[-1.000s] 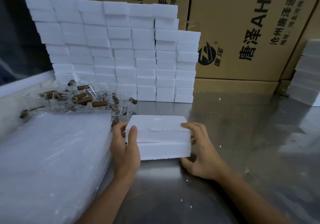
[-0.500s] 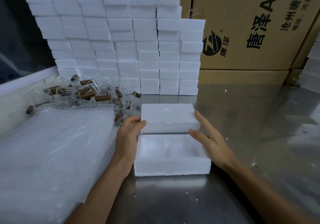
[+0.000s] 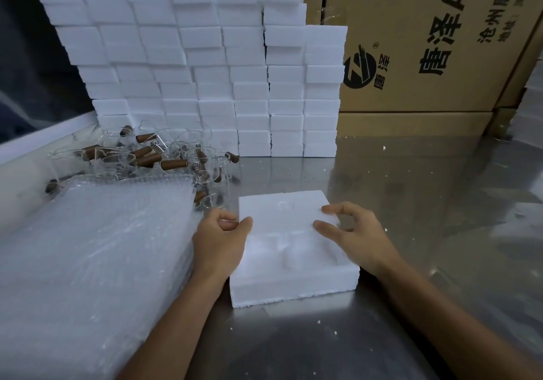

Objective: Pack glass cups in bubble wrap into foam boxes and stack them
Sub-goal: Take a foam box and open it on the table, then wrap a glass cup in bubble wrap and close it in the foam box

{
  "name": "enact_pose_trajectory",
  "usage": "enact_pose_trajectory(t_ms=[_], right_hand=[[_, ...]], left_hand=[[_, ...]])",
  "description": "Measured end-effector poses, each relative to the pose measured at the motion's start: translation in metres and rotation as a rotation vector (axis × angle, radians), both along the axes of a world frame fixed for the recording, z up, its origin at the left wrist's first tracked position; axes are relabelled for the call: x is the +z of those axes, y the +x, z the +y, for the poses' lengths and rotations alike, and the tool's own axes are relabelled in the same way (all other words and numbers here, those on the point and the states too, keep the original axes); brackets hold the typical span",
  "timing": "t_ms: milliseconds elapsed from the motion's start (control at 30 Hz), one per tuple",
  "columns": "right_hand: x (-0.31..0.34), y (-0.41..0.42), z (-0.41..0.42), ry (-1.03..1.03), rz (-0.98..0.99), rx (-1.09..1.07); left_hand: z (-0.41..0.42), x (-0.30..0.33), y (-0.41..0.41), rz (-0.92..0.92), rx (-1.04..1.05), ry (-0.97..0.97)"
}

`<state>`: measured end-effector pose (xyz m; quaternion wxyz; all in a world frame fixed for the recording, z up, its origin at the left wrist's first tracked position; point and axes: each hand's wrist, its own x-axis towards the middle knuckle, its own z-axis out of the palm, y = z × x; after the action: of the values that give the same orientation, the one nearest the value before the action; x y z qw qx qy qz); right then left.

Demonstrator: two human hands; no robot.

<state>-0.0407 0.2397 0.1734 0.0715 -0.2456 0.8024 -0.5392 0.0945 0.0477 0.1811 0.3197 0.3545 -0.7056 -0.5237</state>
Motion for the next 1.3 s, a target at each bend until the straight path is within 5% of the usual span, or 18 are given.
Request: enact_pose_trajectory(t_ms=[567, 767, 867, 1067, 1300], right_hand=[[0.0, 0.009, -0.003, 0.013, 0.048, -0.001], [0.023, 0.024, -0.011, 0.369, 0.335, -0.086], [0.039, 0.041, -0.038, 0.356, 0.55, -0.037], [0.084, 0.049, -0.134, 0.203, 0.557, 0.256], [0.1, 0.03, -0.226, 0.494, 0.726, 0.342]], left_hand=[[-0.01, 0.0, 0.004, -0.046, -0.159, -0.12], [-0.012, -0.002, 0.002, -0.036, -0.157, -0.122], [-0.013, -0.003, 0.001, -0.024, -0.155, -0.108], [-0.014, -0.003, -0.001, -0.03, -0.165, -0.116], [-0.011, -0.004, -0.002, -0.034, -0.122, -0.074]])
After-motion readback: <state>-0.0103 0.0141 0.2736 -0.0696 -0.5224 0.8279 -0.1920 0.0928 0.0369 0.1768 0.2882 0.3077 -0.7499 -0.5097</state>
